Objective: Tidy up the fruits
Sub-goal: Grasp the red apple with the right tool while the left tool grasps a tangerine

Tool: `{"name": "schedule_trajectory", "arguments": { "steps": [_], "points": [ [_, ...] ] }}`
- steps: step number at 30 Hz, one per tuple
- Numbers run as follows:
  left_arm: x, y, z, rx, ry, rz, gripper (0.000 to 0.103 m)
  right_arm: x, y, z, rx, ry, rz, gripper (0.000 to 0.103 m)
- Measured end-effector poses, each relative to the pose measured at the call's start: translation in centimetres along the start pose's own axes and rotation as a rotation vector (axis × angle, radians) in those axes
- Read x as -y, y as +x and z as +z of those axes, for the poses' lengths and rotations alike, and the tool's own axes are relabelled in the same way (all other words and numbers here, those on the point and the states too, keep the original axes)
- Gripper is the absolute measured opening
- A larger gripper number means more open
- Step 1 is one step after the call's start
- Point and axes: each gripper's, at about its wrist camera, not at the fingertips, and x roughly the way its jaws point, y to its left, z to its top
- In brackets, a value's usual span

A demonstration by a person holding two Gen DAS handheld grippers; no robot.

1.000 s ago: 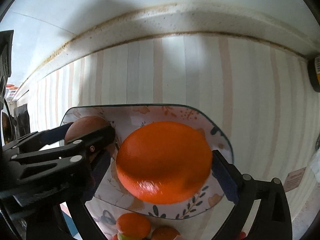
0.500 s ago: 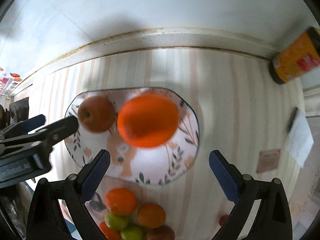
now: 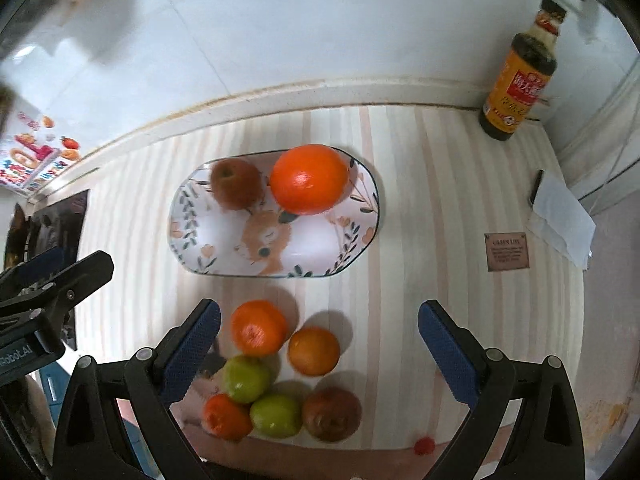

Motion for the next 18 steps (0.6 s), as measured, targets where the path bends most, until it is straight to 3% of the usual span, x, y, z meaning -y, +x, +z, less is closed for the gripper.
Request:
{"name": "schedule_trajectory", "arguments": {
  "steps": [4,8,12,18],
  "points": [
    [-0.1,-1.7,-1.7,0.012,0.008,-0.008,0.101,-0.1,-2.3,-1.9,0.014,0.018,0.059,0.101],
    [0.1,-0.9,-4.0,-0.036,0.039,0.005,0.101,0.7,-1.5,-4.2,-0.055,0.041,0.094,0.101],
    [0.3,3.3,-7.0,-0.185,0.056,-0.012,0.101,2.4,3.1,-6.9,-0.202,0.106,0.139,0.101],
    [1.3,9.6,-12.3,-0.411,0.083,-0.068,0.101,5.6,10.6,-10.9,-0.397,0.300,0.265,0.101]
  ]
}}
